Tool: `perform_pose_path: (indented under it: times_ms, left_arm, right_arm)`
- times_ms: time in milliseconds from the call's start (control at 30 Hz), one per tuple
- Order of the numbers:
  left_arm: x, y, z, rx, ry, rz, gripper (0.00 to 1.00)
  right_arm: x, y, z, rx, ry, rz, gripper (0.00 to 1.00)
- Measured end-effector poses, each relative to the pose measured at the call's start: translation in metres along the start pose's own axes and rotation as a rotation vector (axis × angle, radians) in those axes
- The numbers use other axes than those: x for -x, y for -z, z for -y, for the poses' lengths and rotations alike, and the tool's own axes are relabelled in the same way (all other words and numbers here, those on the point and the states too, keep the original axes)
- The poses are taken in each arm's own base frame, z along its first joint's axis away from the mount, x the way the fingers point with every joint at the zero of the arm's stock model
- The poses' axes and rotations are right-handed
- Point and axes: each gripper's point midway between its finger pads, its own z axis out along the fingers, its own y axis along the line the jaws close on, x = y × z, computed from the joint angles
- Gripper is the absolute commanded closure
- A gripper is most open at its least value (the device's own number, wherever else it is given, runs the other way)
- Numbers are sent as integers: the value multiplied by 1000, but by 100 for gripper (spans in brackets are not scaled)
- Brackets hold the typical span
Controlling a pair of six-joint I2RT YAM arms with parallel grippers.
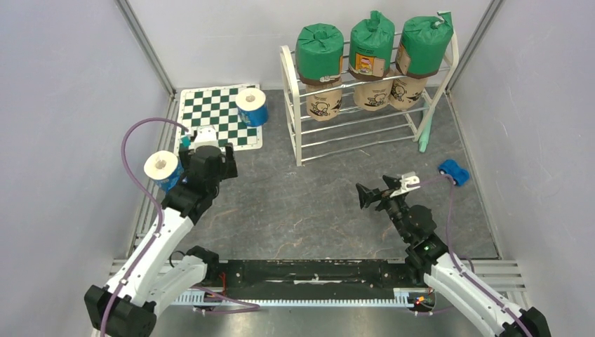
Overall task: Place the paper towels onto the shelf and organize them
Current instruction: Move the paper towel to the center of the board.
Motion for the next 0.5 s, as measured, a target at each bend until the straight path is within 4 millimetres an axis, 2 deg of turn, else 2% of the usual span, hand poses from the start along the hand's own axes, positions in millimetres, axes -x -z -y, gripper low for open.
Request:
perform_pose_path:
  times_ms: [100,167,333,500]
  left_arm:
    - [-11,-9,-17,70,58,-72,0]
    - [-21,-12,-33,129,102,-121,0]
    - [-41,-10,-76,278,224,-198,0]
    - [-59,-5,-107,418,350,-255,0]
  right_arm:
    - [-14,-3,-7,36,13,-81,2]
    - [-16,-5,-13,68,14,-104,2]
    - [-11,-6,-23,114,11,-107,2]
    - [-8,-7,-26,129,10,-106,2]
